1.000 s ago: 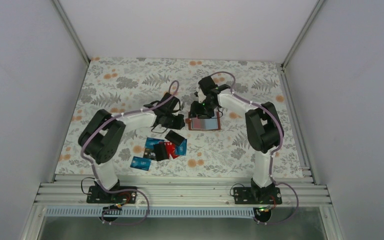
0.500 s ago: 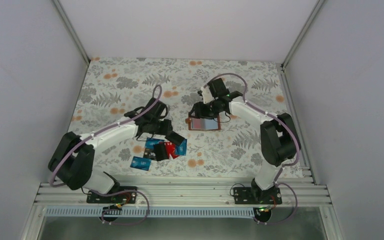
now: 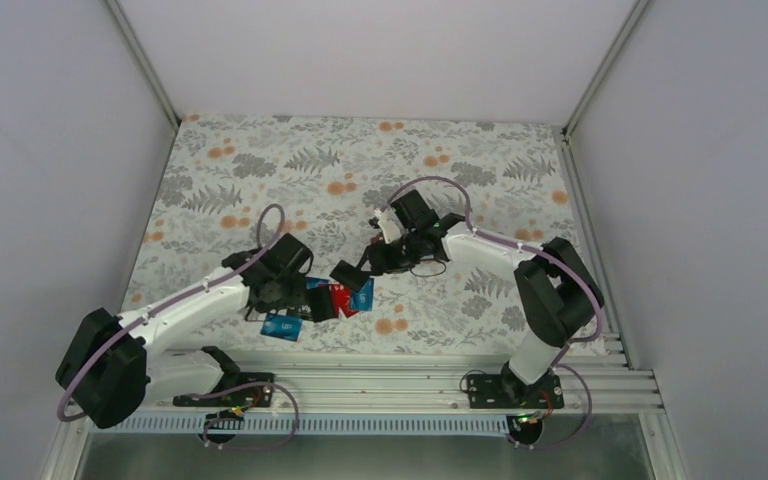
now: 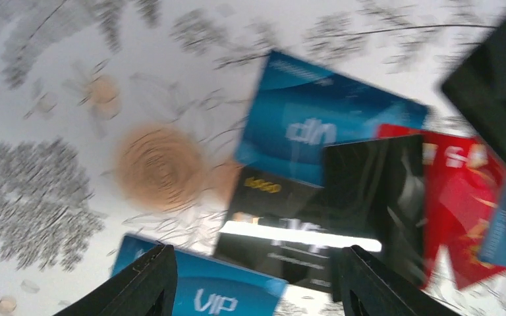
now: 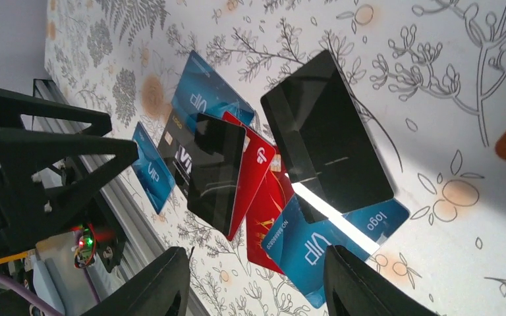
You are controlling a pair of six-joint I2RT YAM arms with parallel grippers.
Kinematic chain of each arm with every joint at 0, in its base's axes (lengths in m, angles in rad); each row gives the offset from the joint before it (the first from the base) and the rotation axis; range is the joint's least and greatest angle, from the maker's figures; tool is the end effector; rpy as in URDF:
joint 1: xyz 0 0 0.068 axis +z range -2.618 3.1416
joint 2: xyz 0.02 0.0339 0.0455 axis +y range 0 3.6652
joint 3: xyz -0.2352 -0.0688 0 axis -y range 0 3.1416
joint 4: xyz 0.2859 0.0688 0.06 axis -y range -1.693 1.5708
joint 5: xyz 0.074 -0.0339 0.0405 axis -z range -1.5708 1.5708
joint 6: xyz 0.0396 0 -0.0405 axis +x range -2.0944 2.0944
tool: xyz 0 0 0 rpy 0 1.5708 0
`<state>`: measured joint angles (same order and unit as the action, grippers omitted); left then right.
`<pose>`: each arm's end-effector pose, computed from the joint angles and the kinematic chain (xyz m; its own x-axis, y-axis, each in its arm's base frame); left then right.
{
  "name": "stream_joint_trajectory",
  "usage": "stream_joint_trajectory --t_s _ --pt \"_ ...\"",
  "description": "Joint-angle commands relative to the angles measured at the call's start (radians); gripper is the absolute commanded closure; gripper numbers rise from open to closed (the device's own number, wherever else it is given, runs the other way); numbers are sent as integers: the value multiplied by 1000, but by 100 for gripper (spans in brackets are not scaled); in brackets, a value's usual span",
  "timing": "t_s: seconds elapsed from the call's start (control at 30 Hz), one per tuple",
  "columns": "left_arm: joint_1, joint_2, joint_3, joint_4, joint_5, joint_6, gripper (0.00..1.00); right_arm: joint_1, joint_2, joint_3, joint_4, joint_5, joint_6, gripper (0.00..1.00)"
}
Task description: Put the credit cards into the card holder
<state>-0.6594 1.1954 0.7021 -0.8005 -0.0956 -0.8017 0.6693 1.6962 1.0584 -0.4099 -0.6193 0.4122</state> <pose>0.1960 -0.1471 0.1407 -0.9521 -0.1670 -0.2562 -0.1365 0.9817 -0.1326 0.2743 0.2463 0.1328 -0.9160 -0.3087 -0.2563 -0.3991 0.6356 0.6609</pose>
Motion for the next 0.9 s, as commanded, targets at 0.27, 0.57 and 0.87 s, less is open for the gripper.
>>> stream_joint_trajectory --t_s 0.27,0.57,0.87 --pt "64 -31 -158 -28 -129 -354 33 44 -26 -53 34 50 -6 47" --pt "107 51 -180 106 -106 -263 41 44 -13 -61 36 29 -29 48" --pt "74 39 -250 148 -21 -267 53 72 -132 -102 19 -5 41 47"
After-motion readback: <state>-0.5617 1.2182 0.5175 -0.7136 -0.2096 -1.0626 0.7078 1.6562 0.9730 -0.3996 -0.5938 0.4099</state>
